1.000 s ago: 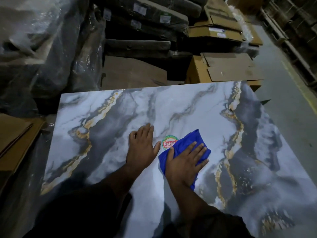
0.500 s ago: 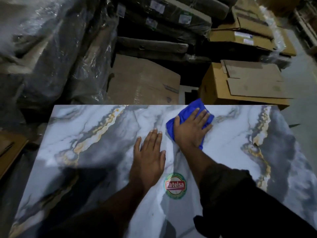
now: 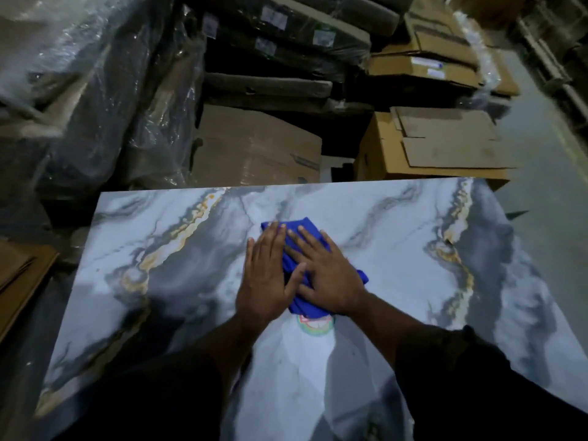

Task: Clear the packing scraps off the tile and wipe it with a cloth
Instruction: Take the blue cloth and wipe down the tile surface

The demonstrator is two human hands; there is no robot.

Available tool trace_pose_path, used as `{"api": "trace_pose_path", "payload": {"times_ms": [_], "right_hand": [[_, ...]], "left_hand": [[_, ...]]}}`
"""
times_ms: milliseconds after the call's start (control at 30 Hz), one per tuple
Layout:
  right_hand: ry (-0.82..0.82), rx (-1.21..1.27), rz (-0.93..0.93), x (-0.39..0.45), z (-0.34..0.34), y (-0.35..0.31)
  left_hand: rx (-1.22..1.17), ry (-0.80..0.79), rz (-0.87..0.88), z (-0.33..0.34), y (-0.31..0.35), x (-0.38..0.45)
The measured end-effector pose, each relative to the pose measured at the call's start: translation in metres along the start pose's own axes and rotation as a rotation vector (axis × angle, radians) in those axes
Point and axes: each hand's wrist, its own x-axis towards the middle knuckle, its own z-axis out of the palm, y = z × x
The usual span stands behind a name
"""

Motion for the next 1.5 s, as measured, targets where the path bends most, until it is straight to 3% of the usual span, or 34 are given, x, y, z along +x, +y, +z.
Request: {"api": "trace_pose_path", "payload": {"times_ms": [200,367,467,667,767,1000,1500], "right_hand": [[0.012,-0.013,0.106,-0.118,0.016,-0.070],[0.069,-0.013,0.326,-0.213,0.030,-0.144],[0.133,-0.043,0.632,-0.257,0.040,-0.187],[0.237,0.034,1.475,-0.256,0.035,-0.220],[0.286,0.129,1.702,-0.242,0.031,-0.209],[0.321,0.103,1.789,-0.223,0.033,-0.157],[0.177,-0.054,1.501,-0.105,0.003,0.023]], "left_hand": [[-0.017,-0.129,0.083,-0.009,0.000,-0.029],[0.001,-0.231,0.257,-0.009,0.029,-0.096],[0.045,-0.272,0.377,-0.009,0.049,-0.138],[0.058,-0.347,0.453,-0.004,0.076,-0.192],[0.080,-0.354,0.427,-0.005,0.079,-0.194],[0.071,-0.310,0.325,0.000,0.088,-0.164],[0.150,-0.142,0.075,0.079,0.104,0.011]]}}
